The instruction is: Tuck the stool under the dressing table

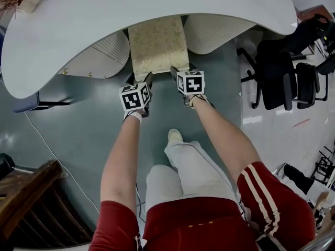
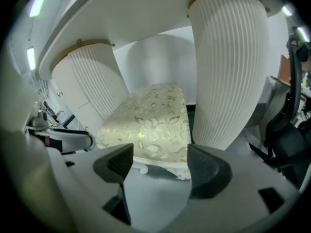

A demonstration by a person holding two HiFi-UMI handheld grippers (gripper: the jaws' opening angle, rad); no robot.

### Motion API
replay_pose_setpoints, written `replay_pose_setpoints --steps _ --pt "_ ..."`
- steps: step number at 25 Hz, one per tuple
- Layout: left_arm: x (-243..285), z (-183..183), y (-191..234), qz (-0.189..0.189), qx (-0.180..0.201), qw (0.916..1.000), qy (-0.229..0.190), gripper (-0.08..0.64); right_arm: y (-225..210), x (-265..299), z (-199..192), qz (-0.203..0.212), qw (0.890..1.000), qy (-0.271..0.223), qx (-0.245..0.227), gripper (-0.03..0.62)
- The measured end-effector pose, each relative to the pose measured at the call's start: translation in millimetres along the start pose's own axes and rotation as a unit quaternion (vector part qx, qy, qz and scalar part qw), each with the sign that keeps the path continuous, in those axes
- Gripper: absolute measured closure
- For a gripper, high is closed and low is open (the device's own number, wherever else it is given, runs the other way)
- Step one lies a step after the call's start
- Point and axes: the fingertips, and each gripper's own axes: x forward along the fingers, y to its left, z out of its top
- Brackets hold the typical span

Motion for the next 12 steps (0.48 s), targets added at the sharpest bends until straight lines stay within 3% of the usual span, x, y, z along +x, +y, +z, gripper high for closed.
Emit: replay_pose_setpoints --steps 4,12 --pt "-29 8 -14 -0.013 0.002 0.9999 -0.004 0.245 24 -27 8 0.024 0.999 0.000 -0.024 0.259" --pt "-117 34 -48 -0.028 0.019 0.9992 -0.019 0.242 53 -111 17 0.019 0.999 -0.001 -0.027 0.264"
